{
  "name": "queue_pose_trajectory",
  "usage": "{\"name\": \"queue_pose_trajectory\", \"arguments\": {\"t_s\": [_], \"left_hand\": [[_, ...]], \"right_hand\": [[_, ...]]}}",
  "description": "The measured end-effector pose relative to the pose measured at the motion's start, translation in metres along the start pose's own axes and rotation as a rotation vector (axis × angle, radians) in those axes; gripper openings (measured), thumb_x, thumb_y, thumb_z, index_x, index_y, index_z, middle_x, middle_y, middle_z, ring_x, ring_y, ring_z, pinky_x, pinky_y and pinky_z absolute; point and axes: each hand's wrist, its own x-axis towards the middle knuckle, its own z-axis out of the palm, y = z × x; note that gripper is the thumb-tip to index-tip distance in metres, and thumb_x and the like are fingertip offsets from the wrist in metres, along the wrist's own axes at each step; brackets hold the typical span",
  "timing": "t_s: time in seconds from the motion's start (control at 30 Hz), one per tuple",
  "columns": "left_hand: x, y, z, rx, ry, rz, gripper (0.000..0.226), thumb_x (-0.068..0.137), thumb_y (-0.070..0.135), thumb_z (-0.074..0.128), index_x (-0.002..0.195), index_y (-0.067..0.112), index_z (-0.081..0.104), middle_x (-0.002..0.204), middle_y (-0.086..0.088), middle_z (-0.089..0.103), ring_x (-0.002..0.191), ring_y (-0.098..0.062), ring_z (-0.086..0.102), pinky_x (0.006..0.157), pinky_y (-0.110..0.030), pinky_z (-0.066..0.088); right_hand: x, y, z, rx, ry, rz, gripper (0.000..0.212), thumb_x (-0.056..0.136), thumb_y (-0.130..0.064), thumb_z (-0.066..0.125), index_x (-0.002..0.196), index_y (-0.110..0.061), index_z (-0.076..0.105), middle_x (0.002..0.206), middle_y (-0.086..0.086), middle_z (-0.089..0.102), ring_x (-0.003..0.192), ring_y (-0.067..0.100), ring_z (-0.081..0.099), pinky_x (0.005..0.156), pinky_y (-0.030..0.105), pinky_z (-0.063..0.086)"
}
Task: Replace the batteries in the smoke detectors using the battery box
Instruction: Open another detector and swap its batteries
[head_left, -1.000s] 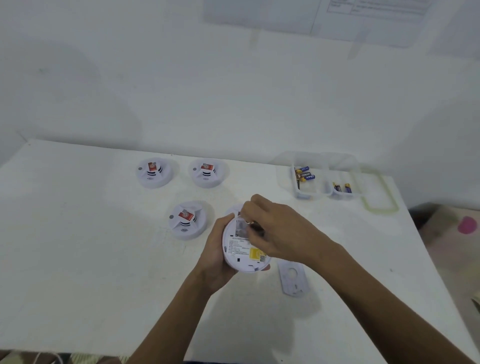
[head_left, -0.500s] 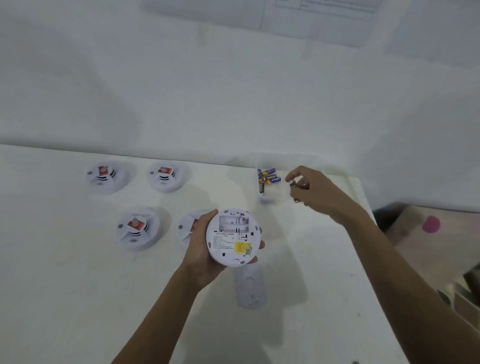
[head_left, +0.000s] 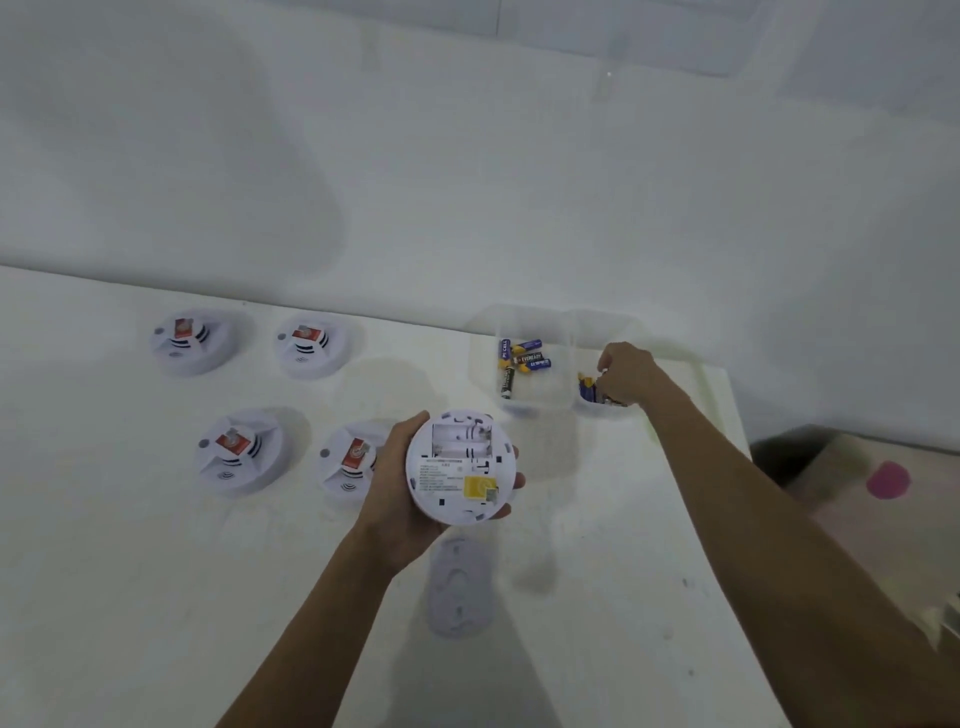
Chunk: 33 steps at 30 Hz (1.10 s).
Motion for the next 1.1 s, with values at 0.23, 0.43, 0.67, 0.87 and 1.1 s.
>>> {"name": "queue_pose_trajectory", "arguments": {"t_s": [0.23,0.43,0.67,0.87,1.1], "left_hand": [[0.004,-0.004,-0.004,0.002,-0.011,0.006,0.069,0.060,0.055,0.075,0.114,0.014,0.068,0.115,-0.019,0.066,0.102,-0.040,0.064,0.083,-0.047,0.054],[0.006,-0.003,-0.008,0.007,-0.005,0.011,0.069,0.061,0.056,0.074,0.117,0.015,0.067,0.117,-0.018,0.065,0.104,-0.040,0.063,0.084,-0.048,0.053],[0.006,-0.001,-0.013,-0.011,-0.015,0.023,0.070,0.062,0.055,0.075,0.119,0.015,0.065,0.118,-0.018,0.065,0.105,-0.041,0.063,0.084,-0.049,0.053],[0.003,0.001,-0.020,-0.018,-0.023,0.033,0.068,0.064,0.055,0.073,0.119,0.015,0.065,0.118,-0.018,0.065,0.106,-0.040,0.062,0.084,-0.048,0.053],[0.002,0.000,-0.029,-0.048,0.000,0.043,0.069,0.062,0.055,0.074,0.118,0.016,0.066,0.120,-0.018,0.063,0.106,-0.041,0.062,0.085,-0.050,0.053]], "right_hand": [[0.007,0.004,0.011,-0.157,-0.010,-0.001,0.026,0.086,-0.003,0.054,0.112,0.001,0.057,0.112,0.019,0.059,0.082,0.029,0.056,0.070,0.032,0.048],[0.005,-0.007,0.001,-0.245,0.182,-0.081,0.008,0.086,-0.006,0.049,0.093,-0.005,0.050,0.097,0.014,0.053,0.081,0.031,0.054,0.066,0.031,0.041],[0.016,-0.034,0.011,-0.316,0.334,-0.585,0.019,0.091,-0.012,0.050,0.107,-0.008,0.060,0.100,0.011,0.061,0.095,0.029,0.049,0.074,0.035,0.044],[0.035,-0.046,0.035,-0.752,0.195,-0.599,0.015,0.086,-0.019,0.054,0.094,-0.016,0.067,0.091,0.003,0.064,0.087,0.022,0.045,0.068,0.028,0.032],[0.038,-0.049,0.045,-0.778,0.196,-0.581,0.021,0.086,-0.021,0.056,0.106,-0.015,0.058,0.105,0.005,0.060,0.102,0.029,0.050,0.083,0.035,0.037]]}}
